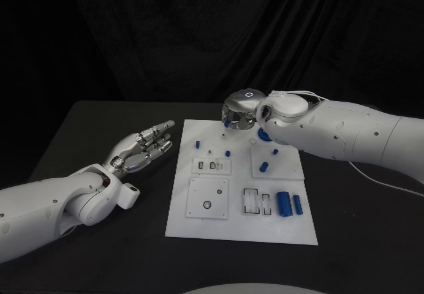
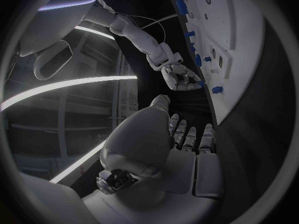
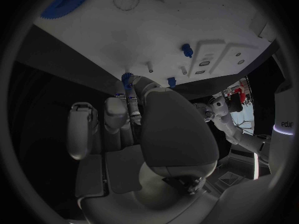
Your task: Assemble the parts on the task board
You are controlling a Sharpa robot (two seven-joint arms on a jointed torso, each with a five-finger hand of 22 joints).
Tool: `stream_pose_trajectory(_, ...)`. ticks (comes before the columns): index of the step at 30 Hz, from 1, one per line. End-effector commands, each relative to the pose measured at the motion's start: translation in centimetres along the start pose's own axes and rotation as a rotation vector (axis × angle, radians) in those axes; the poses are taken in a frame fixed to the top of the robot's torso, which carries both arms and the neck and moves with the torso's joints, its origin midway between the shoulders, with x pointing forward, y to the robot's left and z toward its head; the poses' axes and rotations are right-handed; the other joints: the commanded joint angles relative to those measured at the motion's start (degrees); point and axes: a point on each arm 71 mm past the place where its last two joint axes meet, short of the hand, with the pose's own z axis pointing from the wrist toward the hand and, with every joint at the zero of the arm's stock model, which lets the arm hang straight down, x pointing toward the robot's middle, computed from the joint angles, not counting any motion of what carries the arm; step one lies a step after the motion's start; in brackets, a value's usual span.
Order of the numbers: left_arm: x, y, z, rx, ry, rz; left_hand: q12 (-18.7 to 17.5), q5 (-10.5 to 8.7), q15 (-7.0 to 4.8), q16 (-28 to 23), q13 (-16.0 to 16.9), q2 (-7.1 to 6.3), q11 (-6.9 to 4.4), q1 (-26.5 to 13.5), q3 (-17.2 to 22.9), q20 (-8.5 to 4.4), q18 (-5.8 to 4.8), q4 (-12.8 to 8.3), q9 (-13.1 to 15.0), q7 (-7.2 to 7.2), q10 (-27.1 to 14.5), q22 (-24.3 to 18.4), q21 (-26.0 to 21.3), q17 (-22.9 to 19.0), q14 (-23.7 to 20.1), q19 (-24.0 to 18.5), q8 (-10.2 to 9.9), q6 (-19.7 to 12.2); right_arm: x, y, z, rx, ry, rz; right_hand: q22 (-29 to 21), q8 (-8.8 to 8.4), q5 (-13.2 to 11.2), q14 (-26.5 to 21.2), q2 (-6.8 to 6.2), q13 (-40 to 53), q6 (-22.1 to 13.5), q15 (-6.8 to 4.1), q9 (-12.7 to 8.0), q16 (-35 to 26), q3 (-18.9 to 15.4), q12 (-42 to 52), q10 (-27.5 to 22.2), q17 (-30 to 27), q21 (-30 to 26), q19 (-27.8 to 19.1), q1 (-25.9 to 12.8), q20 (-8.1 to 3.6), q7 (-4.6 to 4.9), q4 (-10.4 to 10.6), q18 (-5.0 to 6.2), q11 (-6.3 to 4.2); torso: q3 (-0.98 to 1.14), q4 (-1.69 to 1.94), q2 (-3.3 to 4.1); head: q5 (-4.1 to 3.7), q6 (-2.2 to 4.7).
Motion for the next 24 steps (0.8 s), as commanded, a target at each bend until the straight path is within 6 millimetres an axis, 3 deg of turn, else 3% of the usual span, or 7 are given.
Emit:
stream_pose_trajectory(1,0.1,-1.1,0.1,0.141,0.008,0.002,-0.3,0.34,0.29,-0.2,-0.1,0.11,-0.10,0.6,0.1,0.32,1.08,-0.3,0.1,0.28,-0.4,0.0,-0.1,-0.1,-0.1,-0.1,0.2,0.1,0.1,-0.1,-0.1,0.017,-0.001,0.002,4.3,0.17,0.3,0.1,0.59,-0.1,0.1,0.25,3.3,0.0,0.1,-0.4,0.0,-0.1,-0.1,0.1,-0.2,0.36,0.60,-0.3,-0.57,0.30,0.00,0.03,-0.04,-0.08,-0.19)
stream_pose_trajectory(4,0.1,-1.0,0.2,0.141,0.010,0.000,-0.3,0.35,0.29,-0.2,-0.1,0.10,-0.10,0.6,0.1,0.32,1.08,-0.3,0.1,0.33,-0.4,0.0,-0.1,-0.1,-0.1,-0.1,0.2,0.0,0.2,-0.1,-0.1,0.019,0.001,0.003,4.3,0.17,0.3,0.1,0.59,-0.1,0.1,0.25,3.3,0.0,0.1,-0.4,0.0,-0.1,-0.1,0.1,-0.2,0.36,0.60,-0.3,-0.57,0.30,-0.04,0.16,-0.04,-0.15,-0.23)
stream_pose_trajectory(15,0.3,-0.9,0.5,0.139,0.020,-0.005,-0.3,0.35,0.30,-0.2,-0.1,0.10,-0.07,0.6,0.1,0.32,1.08,-0.3,0.1,0.37,-0.5,0.0,-0.1,-0.1,-0.1,-0.1,0.2,0.0,0.9,-0.5,0.1,0.041,0.024,0.002,4.0,-0.33,0.3,-0.4,0.72,-0.1,-0.7,0.40,3.4,-0.5,0.3,-1.3,-0.6,-1.0,-0.4,-0.3,-0.3,0.51,0.59,-0.5,-0.47,0.51,-0.08,0.09,-0.06,-0.35,-0.49)
stream_pose_trajectory(24,0.3,-0.8,0.6,0.138,0.025,-0.008,-0.4,0.37,0.41,-0.2,-0.1,0.16,0.02,0.7,0.2,0.41,1.08,-0.4,0.1,0.70,-0.5,0.0,-0.1,-0.1,-0.1,-0.1,0.2,0.2,1.6,-0.6,0.2,0.048,0.043,0.005,3.7,-0.63,0.3,-0.7,0.75,-0.1,-1.1,0.41,3.4,-0.9,0.4,-1.6,-1.0,-1.4,-0.7,-0.6,-0.4,0.56,0.56,-0.6,-0.37,0.55,-0.08,-0.06,-0.05,-0.04,-0.75)
